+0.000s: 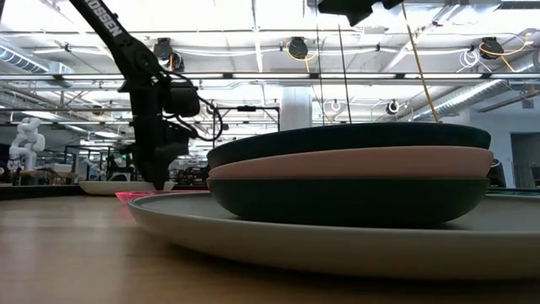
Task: Stack plastic plates
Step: Stack the light blue plate on top of the light orange plate
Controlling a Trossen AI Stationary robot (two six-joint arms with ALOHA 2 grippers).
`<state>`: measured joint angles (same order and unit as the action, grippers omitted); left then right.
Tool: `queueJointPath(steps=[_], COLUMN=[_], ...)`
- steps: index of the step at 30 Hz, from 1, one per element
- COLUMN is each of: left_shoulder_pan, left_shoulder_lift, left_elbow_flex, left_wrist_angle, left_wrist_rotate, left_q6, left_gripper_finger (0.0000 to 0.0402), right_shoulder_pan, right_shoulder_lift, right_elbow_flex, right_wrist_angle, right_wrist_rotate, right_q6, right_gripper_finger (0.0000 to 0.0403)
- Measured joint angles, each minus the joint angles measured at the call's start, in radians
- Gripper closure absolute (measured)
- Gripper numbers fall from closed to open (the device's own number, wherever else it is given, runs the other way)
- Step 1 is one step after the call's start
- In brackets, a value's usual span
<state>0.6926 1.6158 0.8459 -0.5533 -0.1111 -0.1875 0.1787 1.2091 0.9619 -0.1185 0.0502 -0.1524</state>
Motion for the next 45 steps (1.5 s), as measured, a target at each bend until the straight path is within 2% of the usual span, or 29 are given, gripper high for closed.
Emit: queueJointPath(steps=[8,17,21,26,35,40,45], left_shoulder_pan=[-0.001,-0.004,-0.043,-0.128,-0.373,-0.605,-0.856], left_shoulder_lift=[0.034,0.034,0.023,-0.030,-0.250,-0.336,-0.340], left_elbow_flex=[0.000,0.002,0.002,0.013,0.014,0.015,0.016], left_wrist_angle=[0.014,0.028,0.001,-0.085,-0.122,-0.071,0.037], left_wrist_rotate=[-0.052,-0.096,-0.161,-0.203,-0.185,-0.159,-0.152], left_q6=[-0.017,-0.026,-0.023,0.000,0.023,0.031,0.036], left_gripper_finger=[0.0285,0.0361,0.0387,0.0391,0.0391,0.0391,0.0391], right_shoulder_pan=[0.000,0.000,0.000,0.000,0.000,0.000,0.000], right_shoulder_lift=[0.000,0.000,0.000,0.000,0.000,0.000,0.000], right_elbow_flex=[0.000,0.000,0.000,0.000,0.000,0.001,0.001], right_wrist_angle=[-0.007,-0.017,-0.021,-0.025,-0.034,-0.032,-0.024], right_wrist_rotate=[0.000,0.000,0.000,0.000,0.000,0.000,-0.001], right_q6=[0.019,0.036,0.040,0.040,0.047,0.045,0.046], right_gripper_finger=[0.0306,0.0306,0.0306,0.0306,0.0306,0.0306,0.0306])
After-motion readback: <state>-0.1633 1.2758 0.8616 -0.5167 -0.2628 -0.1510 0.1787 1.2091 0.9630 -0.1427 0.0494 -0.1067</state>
